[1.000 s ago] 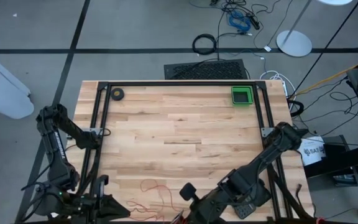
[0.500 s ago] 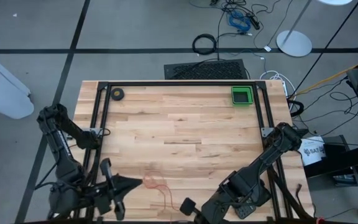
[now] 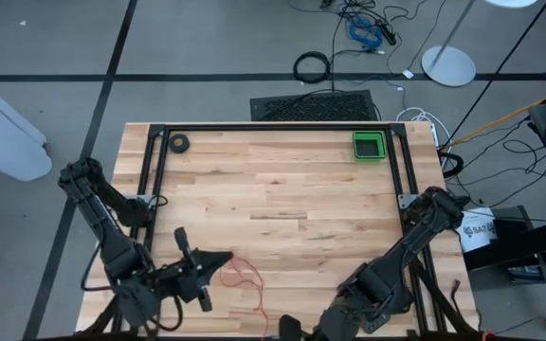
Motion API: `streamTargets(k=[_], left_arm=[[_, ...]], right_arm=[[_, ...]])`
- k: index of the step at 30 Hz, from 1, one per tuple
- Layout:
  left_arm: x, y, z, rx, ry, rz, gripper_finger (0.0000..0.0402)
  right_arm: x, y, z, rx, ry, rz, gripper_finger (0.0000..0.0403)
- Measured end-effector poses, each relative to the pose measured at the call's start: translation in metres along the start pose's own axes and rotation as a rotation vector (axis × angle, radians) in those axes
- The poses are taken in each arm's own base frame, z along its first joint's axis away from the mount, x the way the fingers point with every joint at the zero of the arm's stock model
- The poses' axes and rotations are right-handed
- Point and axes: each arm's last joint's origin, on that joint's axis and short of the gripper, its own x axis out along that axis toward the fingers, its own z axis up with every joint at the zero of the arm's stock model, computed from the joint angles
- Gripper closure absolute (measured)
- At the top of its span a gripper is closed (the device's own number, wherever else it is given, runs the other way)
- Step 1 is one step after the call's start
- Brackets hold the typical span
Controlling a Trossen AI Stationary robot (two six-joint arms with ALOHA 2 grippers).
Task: Coil cords
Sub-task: Uncoil the red wire on the black spool
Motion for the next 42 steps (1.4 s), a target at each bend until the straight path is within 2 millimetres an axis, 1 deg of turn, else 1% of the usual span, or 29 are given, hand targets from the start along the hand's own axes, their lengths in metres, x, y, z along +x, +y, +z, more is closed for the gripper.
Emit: streamTargets(k=[3,6,9,12,15,18,22,27,31,39,42], left_arm=[[0.0,-0.003,-0.005,0.038,0.012,-0.055,0.04],[-0.001,-0.006,-0.006,0.055,-0.002,-0.151,0.04],[-0.004,-0.01,-0.005,0.054,-0.028,-0.274,0.04],[-0.008,-0.015,-0.005,0.054,-0.06,-0.431,0.04],[-0.013,-0.019,-0.004,0.053,-0.088,-0.55,0.04],[-0.018,-0.022,-0.002,0.047,-0.115,-0.632,0.04],[-0.026,-0.025,0.002,0.023,-0.16,-0.722,0.04],[-0.036,-0.024,0.011,-0.003,-0.211,-0.809,0.04],[-0.049,-0.023,0.018,-0.005,-0.263,-0.854,0.04],[-0.08,-0.022,0.035,0.063,-0.519,-0.854,0.04],[-0.089,-0.02,0.04,0.073,-0.602,-0.839,0.04]], right_arm=[[-0.01,0.004,0.01,-0.015,0.007,-0.094,0.0403],[-0.022,0.01,0.023,-0.026,0.012,-0.197,0.0403],[-0.035,0.022,0.035,-0.035,0.049,-0.286,0.0403],[-0.046,0.037,0.041,-0.04,0.106,-0.345,0.0403],[-0.051,0.054,0.046,-0.046,0.144,-0.362,0.0403],[-0.054,0.068,0.047,-0.048,0.186,-0.371,0.0403],[-0.056,0.079,0.043,-0.031,0.262,-0.388,0.0403],[-0.058,0.078,0.036,0.014,0.318,-0.4,0.0403],[-0.06,0.074,0.031,0.052,0.368,-0.441,0.0403],[-0.063,0.06,0.02,0.141,0.424,-0.483,0.0403],[-0.06,0.055,0.015,0.154,0.444,-0.49,0.0403]])
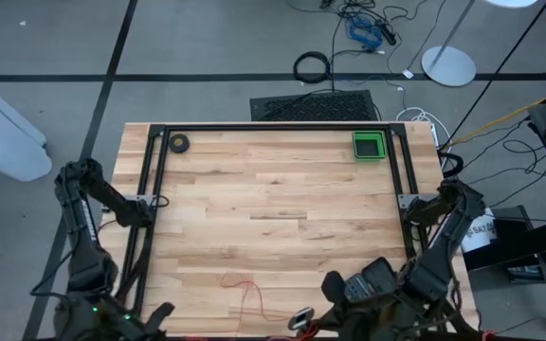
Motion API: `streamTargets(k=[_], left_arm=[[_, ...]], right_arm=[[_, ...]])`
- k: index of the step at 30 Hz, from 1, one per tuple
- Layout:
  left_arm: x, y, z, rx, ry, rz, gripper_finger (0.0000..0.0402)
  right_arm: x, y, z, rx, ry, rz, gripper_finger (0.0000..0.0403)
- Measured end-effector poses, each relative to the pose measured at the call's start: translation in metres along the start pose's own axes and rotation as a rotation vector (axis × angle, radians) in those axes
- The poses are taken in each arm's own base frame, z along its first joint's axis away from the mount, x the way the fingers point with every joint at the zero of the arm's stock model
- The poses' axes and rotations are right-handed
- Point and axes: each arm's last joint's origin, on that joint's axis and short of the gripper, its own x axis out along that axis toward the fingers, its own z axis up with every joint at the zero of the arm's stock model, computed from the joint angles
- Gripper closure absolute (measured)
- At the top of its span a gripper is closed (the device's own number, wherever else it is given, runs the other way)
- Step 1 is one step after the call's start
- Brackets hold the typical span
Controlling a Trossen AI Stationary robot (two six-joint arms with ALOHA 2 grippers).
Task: Coil cords
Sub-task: Uncoil the red wire on the black spool
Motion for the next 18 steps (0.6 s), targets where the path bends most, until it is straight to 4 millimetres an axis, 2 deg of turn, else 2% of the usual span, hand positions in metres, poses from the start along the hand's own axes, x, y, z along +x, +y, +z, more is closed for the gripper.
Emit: streamTargets(k=[9,18], left_arm=[[-0.007,-0.005,0.017,0.071,-0.113,0.035,0.04],[-0.008,-0.001,0.017,0.073,-0.069,0.129,0.04]], right_arm=[[0.027,-0.01,-0.007,0.014,0.061,0.001,0.0403],[0.058,-0.025,-0.011,0.07,0.066,0.132,0.0403]])
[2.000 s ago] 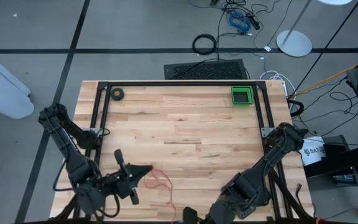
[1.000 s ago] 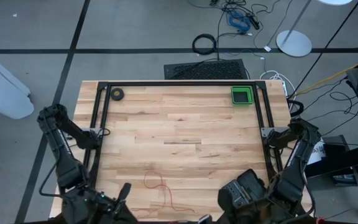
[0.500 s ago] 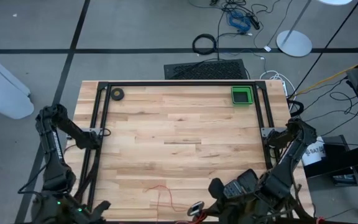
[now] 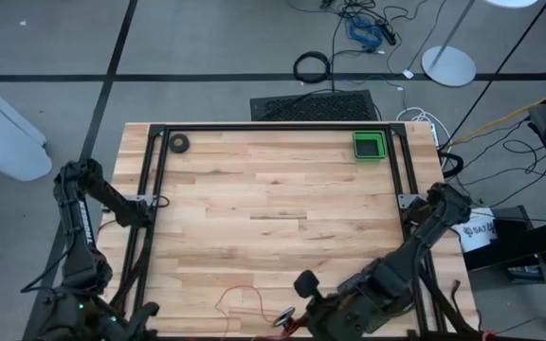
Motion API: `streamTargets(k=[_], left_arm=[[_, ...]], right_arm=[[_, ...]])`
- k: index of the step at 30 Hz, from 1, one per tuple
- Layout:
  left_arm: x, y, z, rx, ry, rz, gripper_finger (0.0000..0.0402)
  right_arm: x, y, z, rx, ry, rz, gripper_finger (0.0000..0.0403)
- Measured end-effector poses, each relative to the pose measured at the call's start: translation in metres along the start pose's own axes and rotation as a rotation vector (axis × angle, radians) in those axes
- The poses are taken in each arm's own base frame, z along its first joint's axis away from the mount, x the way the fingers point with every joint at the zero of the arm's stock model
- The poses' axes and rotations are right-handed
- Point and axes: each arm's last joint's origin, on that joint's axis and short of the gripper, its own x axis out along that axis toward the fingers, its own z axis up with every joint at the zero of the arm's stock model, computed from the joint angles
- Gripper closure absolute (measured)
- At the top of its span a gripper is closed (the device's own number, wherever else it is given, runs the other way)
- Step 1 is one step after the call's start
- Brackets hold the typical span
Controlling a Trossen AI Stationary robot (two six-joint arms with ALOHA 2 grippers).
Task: Coil cords
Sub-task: Uncoil the red wire on the black spool
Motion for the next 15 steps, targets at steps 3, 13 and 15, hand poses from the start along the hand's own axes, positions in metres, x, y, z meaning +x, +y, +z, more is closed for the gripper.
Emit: streamTargets(k=[3,13,15], left_arm=[[0.001,0.005,0.0,-0.021,0.03,0.081,0.04],[0.004,0.02,-0.001,-0.072,0.083,0.264,0.04],[0.003,0.022,-0.002,-0.061,0.139,0.326,0.04]], right_arm=[[0.012,-0.006,-0.001,0.008,-0.005,0.054,0.0403],[0.063,-0.019,-0.007,0.02,-0.034,0.242,0.0403],[0.071,-0.021,-0.009,0.028,-0.043,0.284,0.0403]])
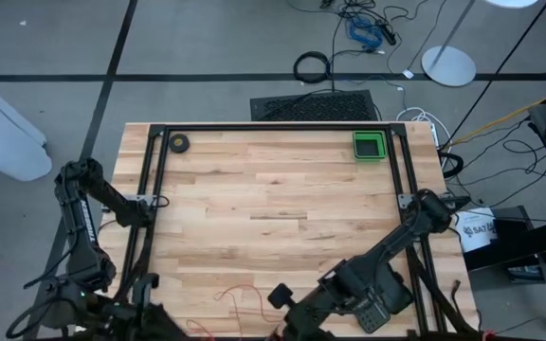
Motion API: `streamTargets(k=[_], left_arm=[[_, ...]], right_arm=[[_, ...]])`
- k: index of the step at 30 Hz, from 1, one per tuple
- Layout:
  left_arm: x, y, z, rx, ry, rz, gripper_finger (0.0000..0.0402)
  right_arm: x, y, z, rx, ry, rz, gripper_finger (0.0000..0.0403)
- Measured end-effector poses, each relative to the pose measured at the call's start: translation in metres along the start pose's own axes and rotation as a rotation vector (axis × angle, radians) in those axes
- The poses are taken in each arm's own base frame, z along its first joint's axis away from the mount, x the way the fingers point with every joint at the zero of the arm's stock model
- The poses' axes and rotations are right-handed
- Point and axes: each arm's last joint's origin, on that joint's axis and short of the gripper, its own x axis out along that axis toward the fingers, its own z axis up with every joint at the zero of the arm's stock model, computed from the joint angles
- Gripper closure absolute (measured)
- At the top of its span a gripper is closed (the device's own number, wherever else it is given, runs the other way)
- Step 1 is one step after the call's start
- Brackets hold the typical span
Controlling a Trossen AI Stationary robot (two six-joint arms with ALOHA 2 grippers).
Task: Coil cords
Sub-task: Uncoil the red wire on the black spool
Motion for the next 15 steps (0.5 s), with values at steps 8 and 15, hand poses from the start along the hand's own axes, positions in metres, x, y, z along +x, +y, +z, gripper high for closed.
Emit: streamTargets(k=[8,15], left_arm=[[0.006,0.009,-0.026,0.065,0.378,0.394,0.04],[0.023,0.015,-0.054,0.122,0.475,0.478,0.04]], right_arm=[[0.011,-0.002,0.007,-0.03,-0.128,0.183,0.0403],[0.008,0.009,0.022,-0.158,-0.295,0.314,0.0403]])
